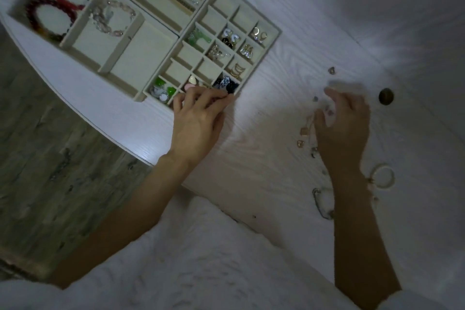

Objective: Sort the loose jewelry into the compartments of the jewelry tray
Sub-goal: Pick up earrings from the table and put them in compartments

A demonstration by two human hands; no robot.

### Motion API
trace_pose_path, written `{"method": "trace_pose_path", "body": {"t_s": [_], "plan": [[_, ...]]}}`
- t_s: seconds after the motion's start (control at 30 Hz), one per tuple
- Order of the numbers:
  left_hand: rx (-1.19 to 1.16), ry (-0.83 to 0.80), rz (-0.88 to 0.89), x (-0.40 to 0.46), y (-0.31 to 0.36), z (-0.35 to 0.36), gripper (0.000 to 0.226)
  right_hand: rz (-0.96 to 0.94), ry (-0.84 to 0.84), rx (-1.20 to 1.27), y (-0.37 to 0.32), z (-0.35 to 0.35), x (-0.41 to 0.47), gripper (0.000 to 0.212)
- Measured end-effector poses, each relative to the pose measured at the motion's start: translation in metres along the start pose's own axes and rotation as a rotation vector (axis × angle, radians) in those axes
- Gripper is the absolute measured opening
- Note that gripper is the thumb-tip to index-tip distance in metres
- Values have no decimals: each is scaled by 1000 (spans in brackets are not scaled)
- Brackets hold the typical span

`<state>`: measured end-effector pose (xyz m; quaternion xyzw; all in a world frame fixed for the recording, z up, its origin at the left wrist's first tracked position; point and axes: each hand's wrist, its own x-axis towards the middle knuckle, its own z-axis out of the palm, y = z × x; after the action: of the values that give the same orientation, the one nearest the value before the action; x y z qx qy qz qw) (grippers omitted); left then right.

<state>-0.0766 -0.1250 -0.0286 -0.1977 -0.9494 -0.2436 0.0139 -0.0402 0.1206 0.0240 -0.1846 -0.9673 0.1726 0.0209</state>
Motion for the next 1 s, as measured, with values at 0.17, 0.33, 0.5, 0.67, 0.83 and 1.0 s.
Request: {"method": "trace_pose_path", "body": {"t_s": [0.17, 0.33, 0.5, 0.67, 0.83, 1.0], "plan": [[129, -26, 68, 3, 2, -3, 31, 195, -258, -38, 32, 23, -43, 53], [137, 4, 101, -1, 9, -3, 35, 113, -107, 139, 33, 38, -71, 33], [42, -11, 247, 0, 40, 11, 26, 110, -33, 137, 49, 36, -85, 32], [118, -58, 80, 7, 47, 3, 32, 67, 111, 133, 47, 21, -71, 21], [215, -161, -33, 13, 20, -19, 35, -105, -54, 99, 29, 29, -49, 9], [202, -188, 37, 13, 13, -23, 28, -5, -170, 36, 25, 29, -33, 15]]}}
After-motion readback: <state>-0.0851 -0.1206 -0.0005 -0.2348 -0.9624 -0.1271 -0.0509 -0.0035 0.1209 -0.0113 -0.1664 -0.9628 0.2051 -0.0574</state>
